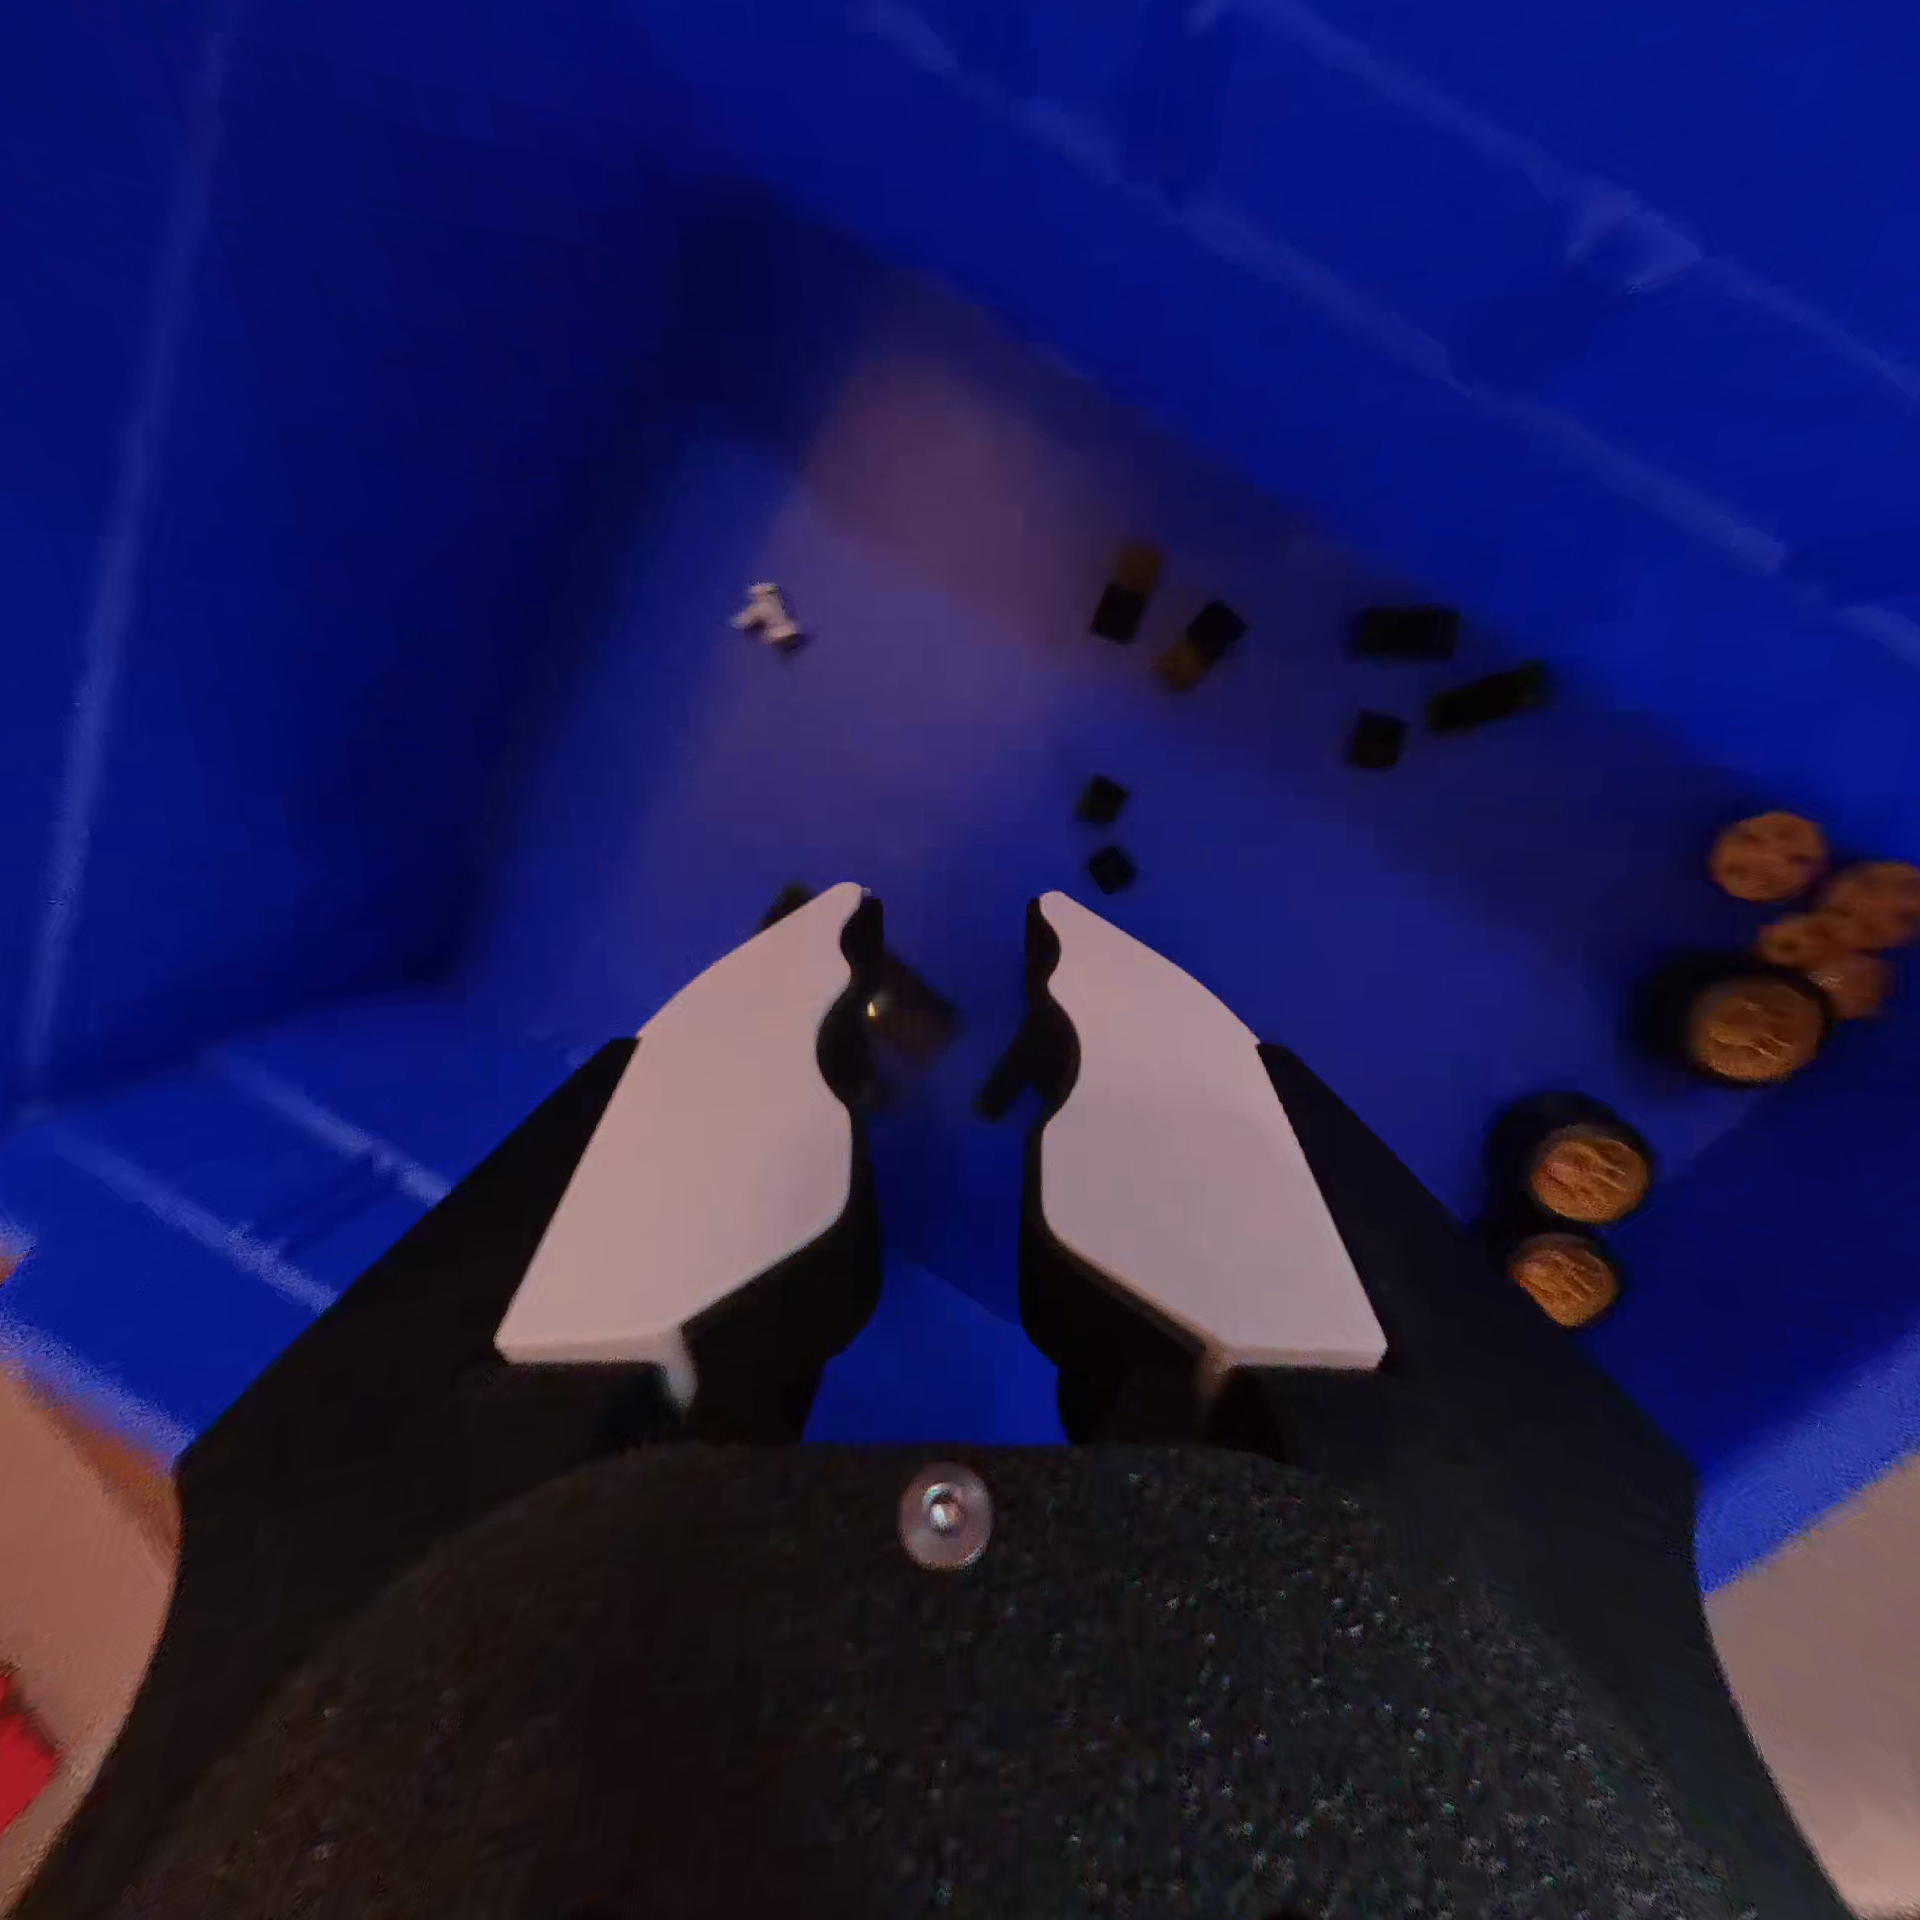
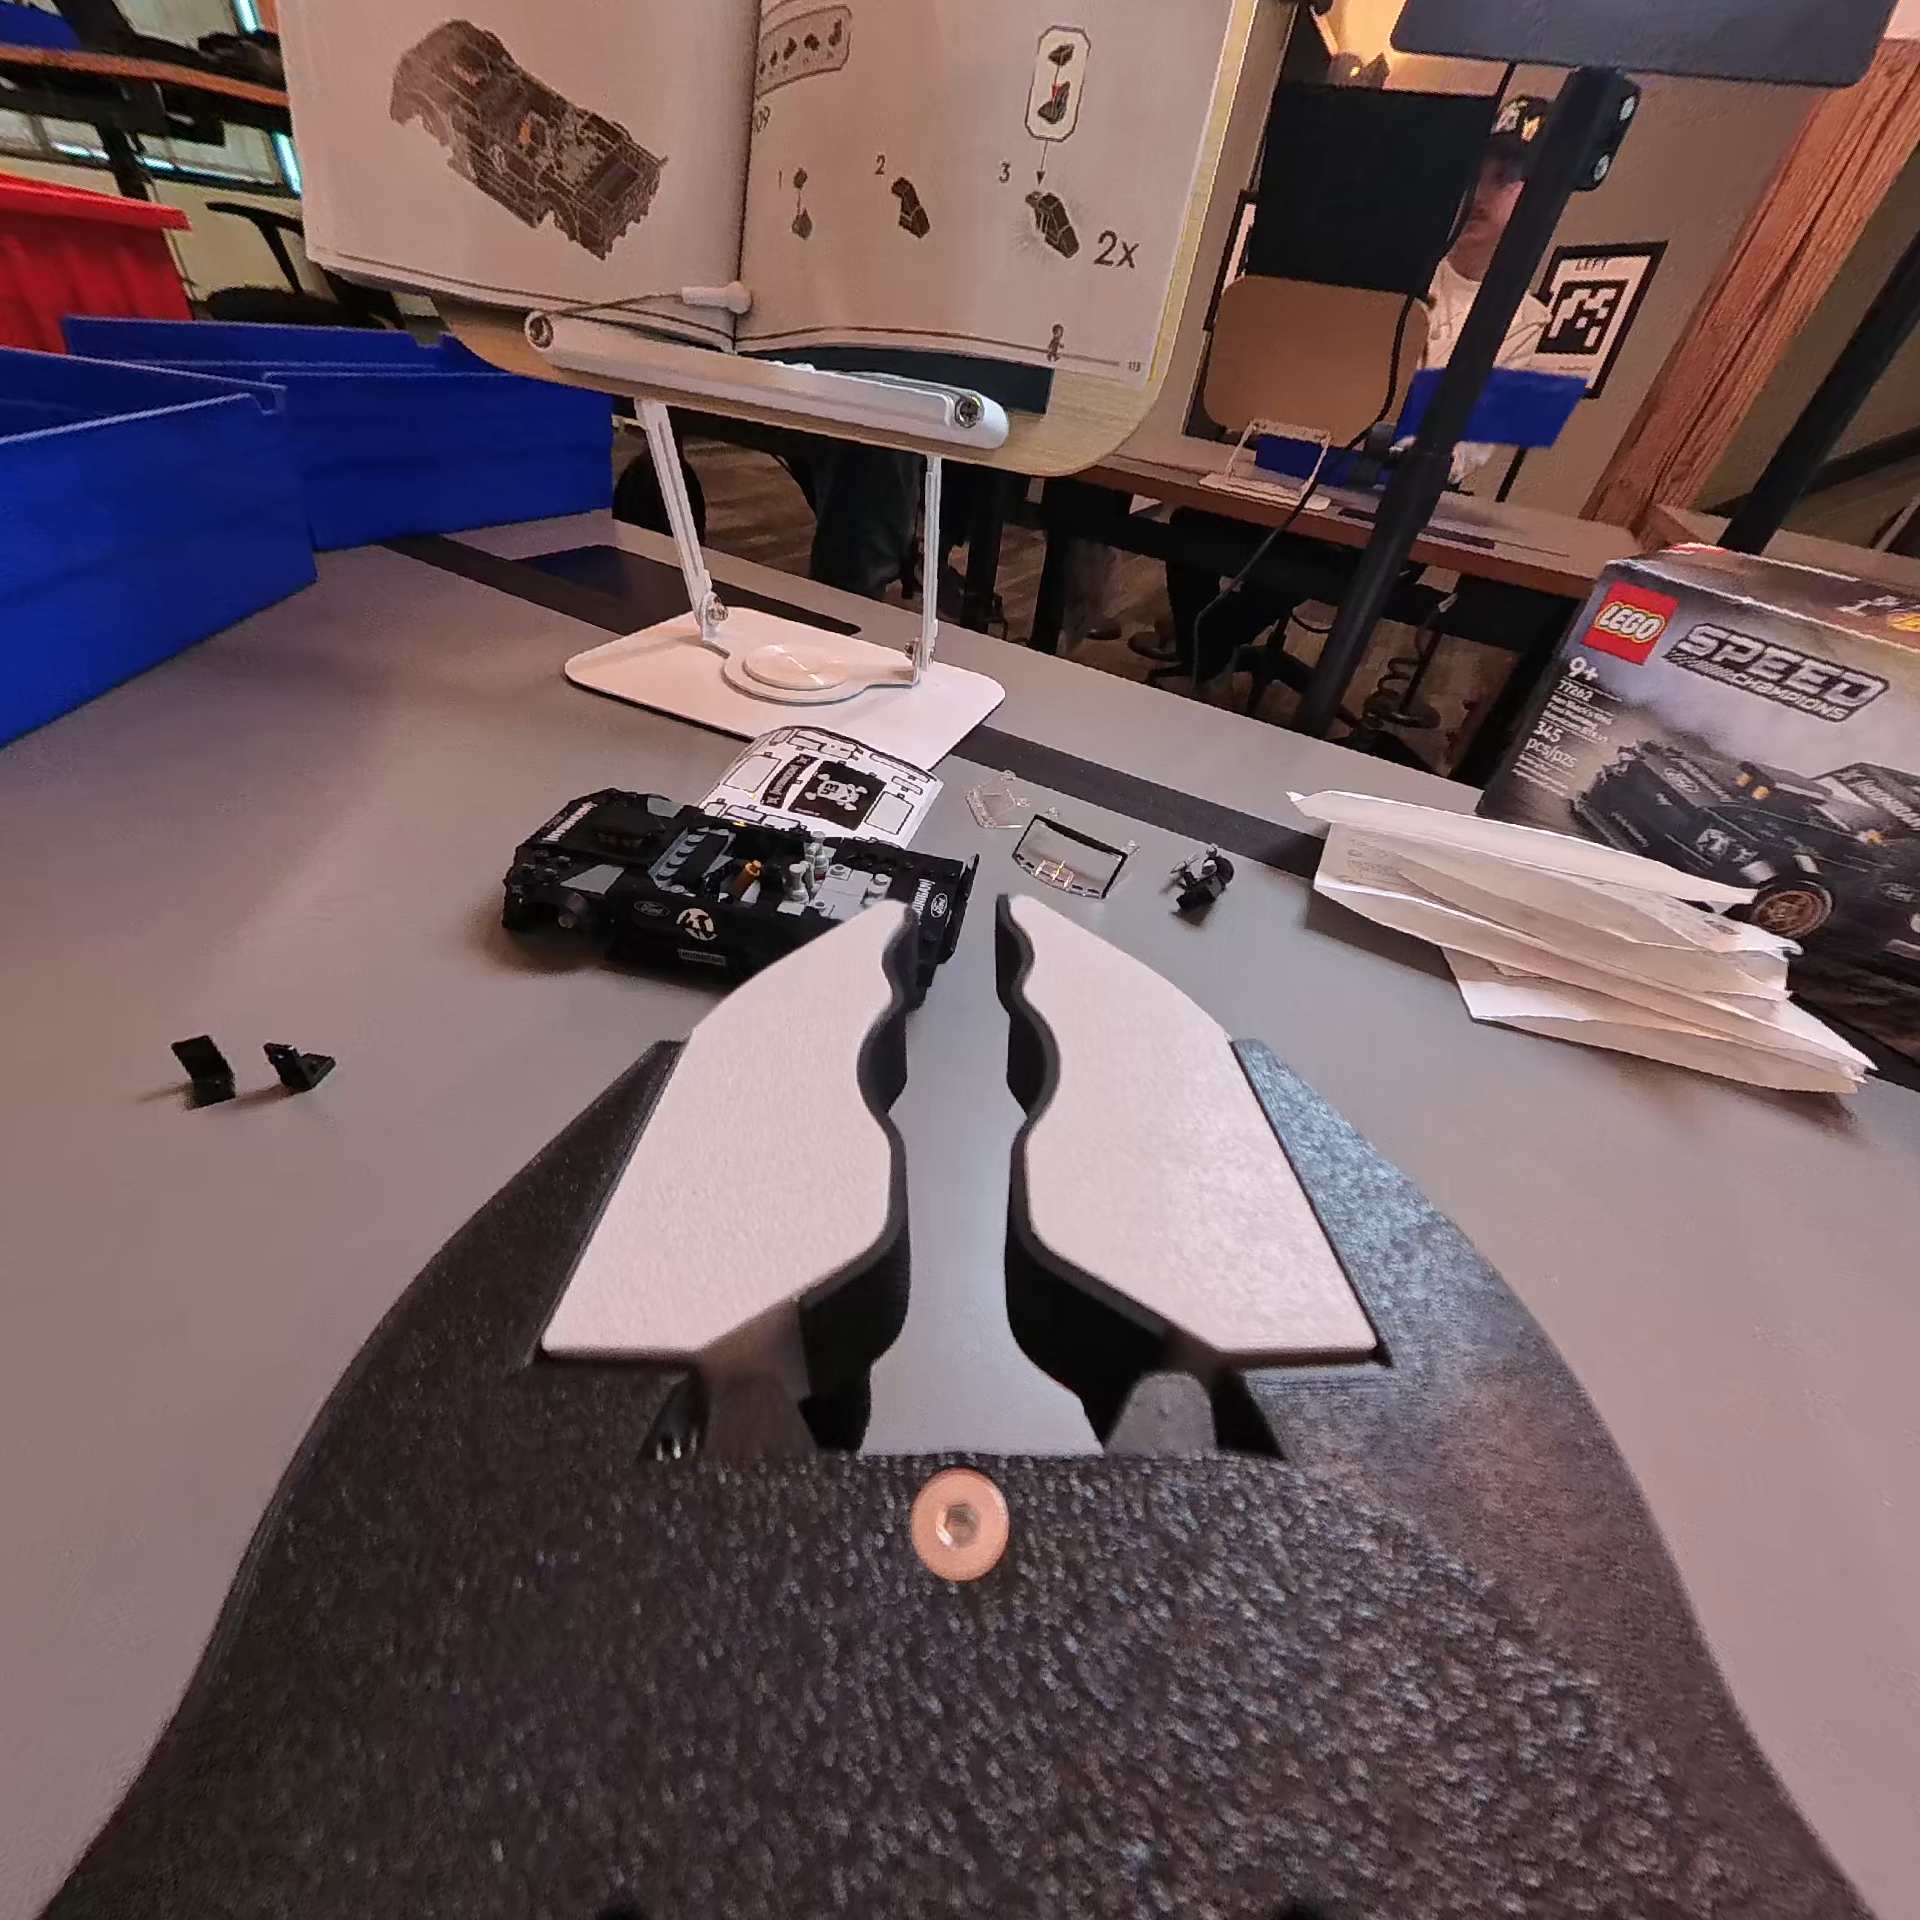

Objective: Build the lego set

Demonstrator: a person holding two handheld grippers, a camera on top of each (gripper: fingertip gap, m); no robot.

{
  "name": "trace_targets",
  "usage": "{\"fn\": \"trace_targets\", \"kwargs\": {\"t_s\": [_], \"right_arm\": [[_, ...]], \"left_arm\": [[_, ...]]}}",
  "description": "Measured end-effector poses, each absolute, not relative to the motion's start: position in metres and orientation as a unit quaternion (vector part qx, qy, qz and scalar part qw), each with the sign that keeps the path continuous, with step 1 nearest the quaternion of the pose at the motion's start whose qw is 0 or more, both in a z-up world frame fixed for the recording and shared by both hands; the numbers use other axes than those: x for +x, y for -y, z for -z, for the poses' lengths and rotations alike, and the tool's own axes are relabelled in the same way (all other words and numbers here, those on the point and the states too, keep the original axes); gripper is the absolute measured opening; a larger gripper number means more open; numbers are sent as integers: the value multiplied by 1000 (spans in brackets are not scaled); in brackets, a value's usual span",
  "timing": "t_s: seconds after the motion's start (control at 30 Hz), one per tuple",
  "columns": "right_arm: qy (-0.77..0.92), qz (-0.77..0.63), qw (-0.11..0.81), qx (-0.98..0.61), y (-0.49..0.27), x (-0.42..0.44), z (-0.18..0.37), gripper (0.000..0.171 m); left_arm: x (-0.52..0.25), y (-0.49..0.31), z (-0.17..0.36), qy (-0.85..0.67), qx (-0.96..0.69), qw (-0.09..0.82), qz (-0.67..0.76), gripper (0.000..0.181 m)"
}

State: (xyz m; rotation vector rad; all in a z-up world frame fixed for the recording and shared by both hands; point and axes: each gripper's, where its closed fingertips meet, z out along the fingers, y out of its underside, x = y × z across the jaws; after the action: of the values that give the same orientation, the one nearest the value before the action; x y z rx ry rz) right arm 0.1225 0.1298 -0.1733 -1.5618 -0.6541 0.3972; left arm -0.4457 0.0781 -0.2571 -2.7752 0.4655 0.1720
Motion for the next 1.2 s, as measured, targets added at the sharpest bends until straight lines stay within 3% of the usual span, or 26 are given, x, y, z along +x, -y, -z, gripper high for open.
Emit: {"fn": "trace_targets", "kwargs": {"t_s": [0.03, 0.27, 0.63, 0.73, 0.87, 0.97, 1.07, 1.2], "right_arm": [[288, -173, 644, -687, -130, 123, 174, 14], [287, -170, 638, -694, -134, 125, 179, 13], [293, -168, 634, -695, -134, 124, 181, 12], [291, -167, 638, -693, -133, 125, 178, 12], [288, -171, 640, -692, -134, 126, 177, 13], [291, -171, 641, -689, -133, 125, 176, 13], [287, -171, 647, -685, -132, 127, 172, 13], [280, -169, 652, -684, -132, 131, 169, 13]], "left_arm": [[-437, -77, 260, -180, -971, 152, -38, 27], [-424, -70, 280, -220, -970, 98, -17, 27], [-419, -72, 284, -207, -973, 105, -9, 8], [-405, -79, 255, -216, -963, 160, -23, 6], [-337, -89, 178, -286, -917, 277, -36, 6], [-243, -80, 142, -376, -867, 327, 9, 5], [-142, -60, 144, -477, -809, 338, 62, 5], [-38, -43, 192, -574, -754, 300, 107, 5]]}}
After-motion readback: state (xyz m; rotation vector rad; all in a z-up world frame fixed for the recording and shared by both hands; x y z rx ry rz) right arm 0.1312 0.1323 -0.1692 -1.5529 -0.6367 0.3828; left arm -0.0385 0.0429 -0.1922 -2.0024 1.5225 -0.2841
